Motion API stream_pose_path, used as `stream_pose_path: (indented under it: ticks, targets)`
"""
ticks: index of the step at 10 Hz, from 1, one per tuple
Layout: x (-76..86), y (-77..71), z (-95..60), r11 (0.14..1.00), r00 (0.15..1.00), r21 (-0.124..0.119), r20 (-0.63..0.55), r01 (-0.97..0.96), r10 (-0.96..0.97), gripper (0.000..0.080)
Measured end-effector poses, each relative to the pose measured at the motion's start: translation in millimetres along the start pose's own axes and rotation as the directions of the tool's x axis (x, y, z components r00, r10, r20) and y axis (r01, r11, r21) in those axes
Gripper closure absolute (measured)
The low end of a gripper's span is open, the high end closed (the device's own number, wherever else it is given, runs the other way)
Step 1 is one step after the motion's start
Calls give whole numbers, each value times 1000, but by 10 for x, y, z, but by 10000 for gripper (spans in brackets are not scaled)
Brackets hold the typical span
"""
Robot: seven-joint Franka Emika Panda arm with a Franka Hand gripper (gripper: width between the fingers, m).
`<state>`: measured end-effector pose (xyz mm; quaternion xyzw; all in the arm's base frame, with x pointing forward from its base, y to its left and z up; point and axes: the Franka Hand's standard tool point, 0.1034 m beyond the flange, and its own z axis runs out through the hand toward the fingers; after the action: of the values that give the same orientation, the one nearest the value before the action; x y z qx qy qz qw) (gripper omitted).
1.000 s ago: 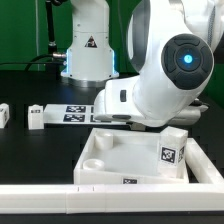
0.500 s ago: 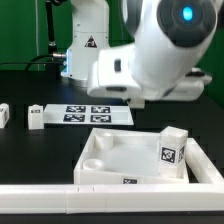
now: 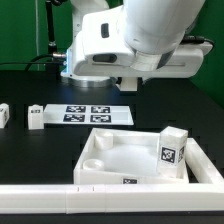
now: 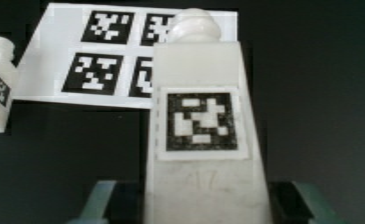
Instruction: Assemble square table
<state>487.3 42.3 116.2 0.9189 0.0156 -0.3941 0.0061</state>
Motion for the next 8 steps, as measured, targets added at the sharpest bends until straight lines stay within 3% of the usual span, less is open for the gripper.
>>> stream_pose_path:
  ticks: [2, 3, 5, 6, 8]
  targets:
    - [72, 18, -87, 1000, 988, 5, -155, 9, -8, 514]
    - [30, 110, -187, 999, 982, 7, -181, 51, -49, 514]
    - [-118, 171, -569, 998, 960, 16, -274, 59, -53, 514]
    - [-74, 170, -663, 998, 934, 15, -354, 56, -47, 514]
    - [-62, 186, -643, 998, 886, 13, -462, 55, -42, 514]
